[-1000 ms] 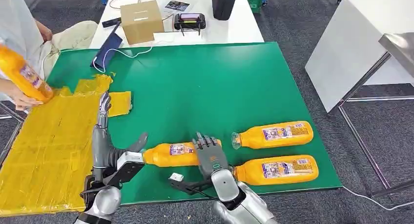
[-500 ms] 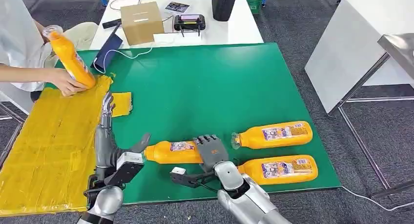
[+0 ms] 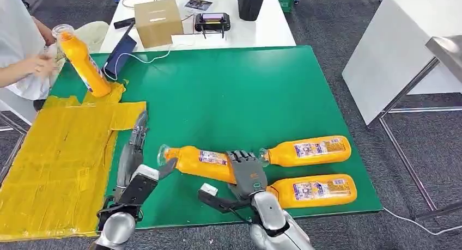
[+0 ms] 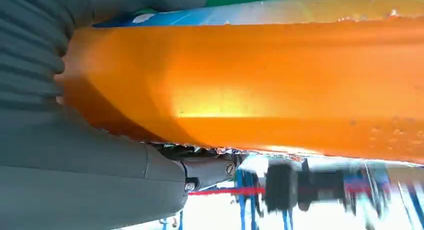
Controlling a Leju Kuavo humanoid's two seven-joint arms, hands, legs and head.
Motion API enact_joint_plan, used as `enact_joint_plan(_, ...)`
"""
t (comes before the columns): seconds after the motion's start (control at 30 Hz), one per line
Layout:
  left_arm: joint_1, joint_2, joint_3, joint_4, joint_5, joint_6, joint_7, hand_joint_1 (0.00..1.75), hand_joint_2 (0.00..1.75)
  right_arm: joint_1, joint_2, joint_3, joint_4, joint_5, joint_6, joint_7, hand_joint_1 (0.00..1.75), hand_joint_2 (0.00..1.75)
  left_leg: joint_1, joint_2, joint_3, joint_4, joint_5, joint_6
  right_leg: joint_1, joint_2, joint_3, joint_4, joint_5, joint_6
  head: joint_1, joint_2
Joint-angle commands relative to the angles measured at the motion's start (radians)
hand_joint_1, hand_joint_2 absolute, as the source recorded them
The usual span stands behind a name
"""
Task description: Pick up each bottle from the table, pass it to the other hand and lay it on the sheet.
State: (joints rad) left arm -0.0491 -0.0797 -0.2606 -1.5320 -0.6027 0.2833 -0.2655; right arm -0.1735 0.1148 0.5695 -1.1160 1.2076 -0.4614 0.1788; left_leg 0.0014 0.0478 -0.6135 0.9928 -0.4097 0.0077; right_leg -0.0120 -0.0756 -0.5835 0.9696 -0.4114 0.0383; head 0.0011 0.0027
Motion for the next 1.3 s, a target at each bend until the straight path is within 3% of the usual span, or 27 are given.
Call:
enact_joint_plan(0.03, 0.005, 0.032, -0.068, 0.042, 0.013, -0.079, 0.017, 0.0, 1.75, 0.088, -0.034, -0.122, -0.256, -0.097, -0.075, -0.109, 1.75, 1.75, 0.0, -0.002, 0.0, -0.001, 0.0, 0.0, 0.0, 0.002, 0.0, -0.001, -0.001, 0.0, 0.0, 0.0)
enact_joint_plan(0.13, 0.002, 0.033, -0.067, 0.039, 0.014, -0.081, 0.02, 0.0, 1.75, 0.086, -0.028, -0.124, -0.242, -0.096, -0.076, -0.11, 1.75, 1.75, 0.0, -0.003, 0.0, -0.001, -0.001, 0.0, 0.0, 0.003, 0.001, 0.0, -0.001, -0.001, 0.0, 0.0)
enact_joint_plan(0.3, 0.005, 0.041, -0.111, 0.054, 0.05, -0.119, 0.002, 0.0, 1.75, 0.132, -0.002, -0.183, -0.324, -0.266, -0.221, -0.277, 1.75, 1.75, 0.0, -0.003, 0.001, -0.001, -0.002, -0.001, 0.0, 0.004, 0.001, 0.0, -0.002, -0.001, 0.0, 0.0)
enact_joint_plan(0.53, 0.01, 0.05, -0.114, 0.05, 0.132, -0.129, -0.016, 0.0, 1.75, 0.161, 0.036, -0.218, -0.374, -0.309, -0.237, -0.373, 1.75, 1.75, 0.0, -0.002, 0.0, -0.001, -0.001, -0.001, 0.0, 0.004, 0.0, 0.0, -0.001, -0.001, 0.0, 0.0)
enact_joint_plan(1.0, 0.019, 0.058, -0.126, 0.015, 0.202, -0.177, -0.035, 0.0, 1.75, 0.147, 0.035, -0.208, -0.348, -0.313, -0.237, -0.383, 1.75, 1.75, 0.001, -0.002, 0.001, -0.001, -0.002, -0.001, 0.0, 0.005, 0.001, -0.001, -0.001, -0.001, 0.0, 0.0)
enact_joint_plan(1.3, 0.02, 0.066, -0.151, -0.024, 0.405, -0.308, -0.05, 0.0, 1.75, 0.097, 0.033, -0.101, -0.233, -0.323, -0.222, -0.387, 1.75, 1.75, 0.001, 0.0, 0.002, -0.001, -0.002, -0.001, 0.0, 0.008, 0.001, -0.001, -0.001, -0.001, 0.0, 0.0)
